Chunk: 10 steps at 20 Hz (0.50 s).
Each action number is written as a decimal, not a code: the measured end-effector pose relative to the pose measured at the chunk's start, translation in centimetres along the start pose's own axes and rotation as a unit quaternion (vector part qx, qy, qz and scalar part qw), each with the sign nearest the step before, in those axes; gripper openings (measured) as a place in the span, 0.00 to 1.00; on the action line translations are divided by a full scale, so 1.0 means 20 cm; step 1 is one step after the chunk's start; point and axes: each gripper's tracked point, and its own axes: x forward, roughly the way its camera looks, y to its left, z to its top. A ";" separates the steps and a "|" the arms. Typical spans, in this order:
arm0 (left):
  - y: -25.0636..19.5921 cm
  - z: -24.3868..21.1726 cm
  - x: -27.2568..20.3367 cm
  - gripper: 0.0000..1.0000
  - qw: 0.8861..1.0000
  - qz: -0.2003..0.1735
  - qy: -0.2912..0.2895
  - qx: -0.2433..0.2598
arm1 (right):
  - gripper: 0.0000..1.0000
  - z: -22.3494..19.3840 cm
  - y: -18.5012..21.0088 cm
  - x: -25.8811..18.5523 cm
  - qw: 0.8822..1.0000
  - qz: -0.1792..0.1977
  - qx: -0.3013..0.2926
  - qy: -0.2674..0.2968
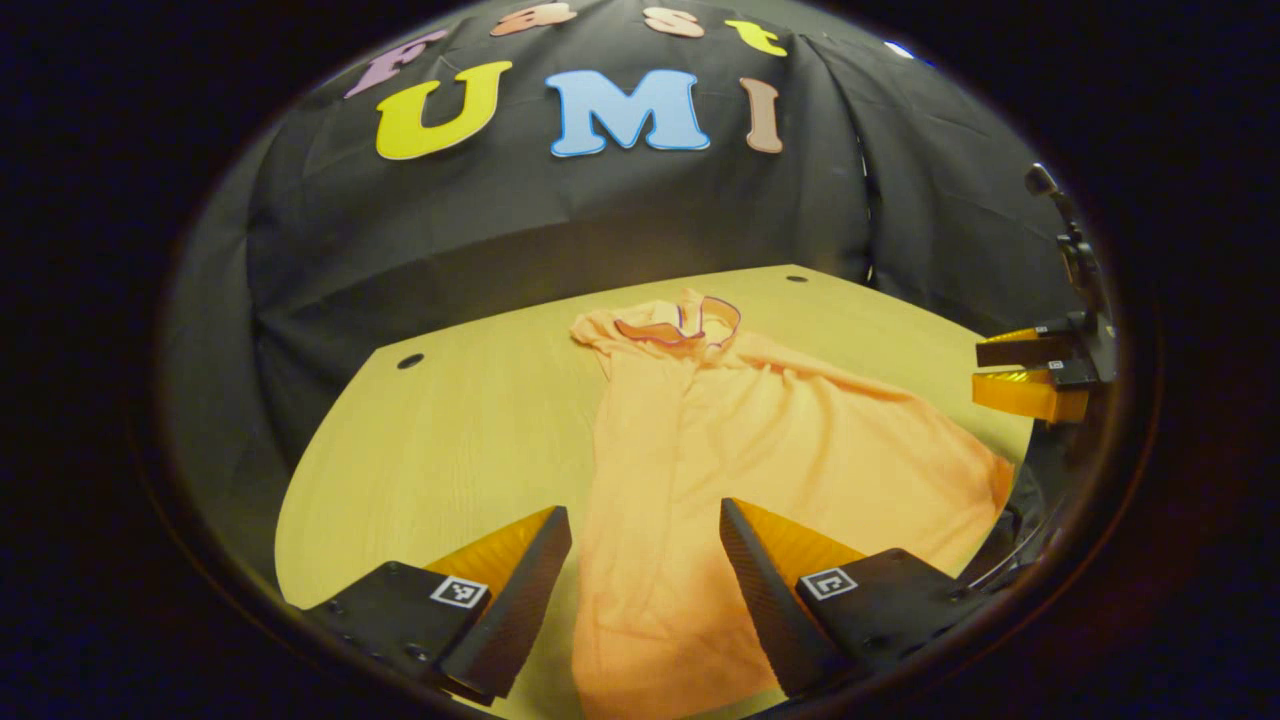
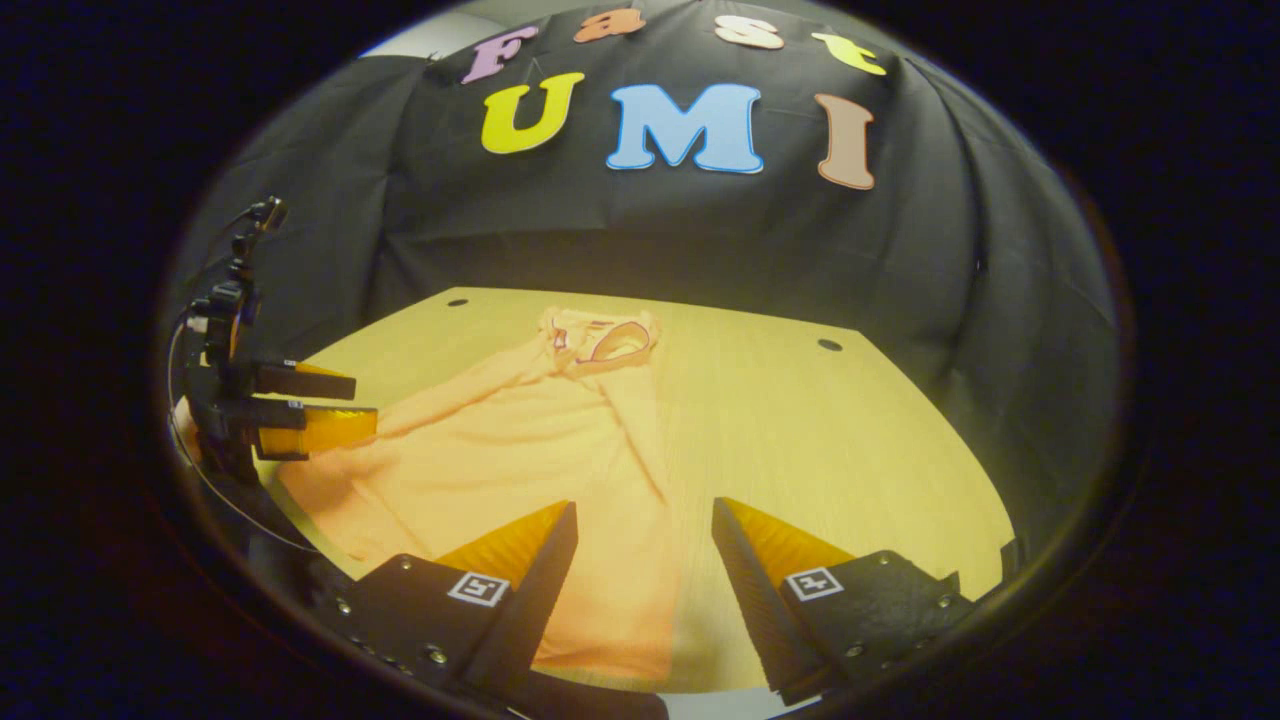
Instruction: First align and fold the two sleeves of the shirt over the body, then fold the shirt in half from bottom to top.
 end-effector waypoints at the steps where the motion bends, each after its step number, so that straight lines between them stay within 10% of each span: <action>1: 0.00 -0.05 -0.03 0.96 1.000 0.003 0.002 -0.005 | 0.85 -0.06 0.01 -0.02 1.000 -0.001 0.003 0.005; 10: 0.06 -0.35 -0.17 1.00 0.998 0.040 0.006 -0.042 | 0.86 -0.36 0.01 -0.02 0.996 -0.002 0.074 0.047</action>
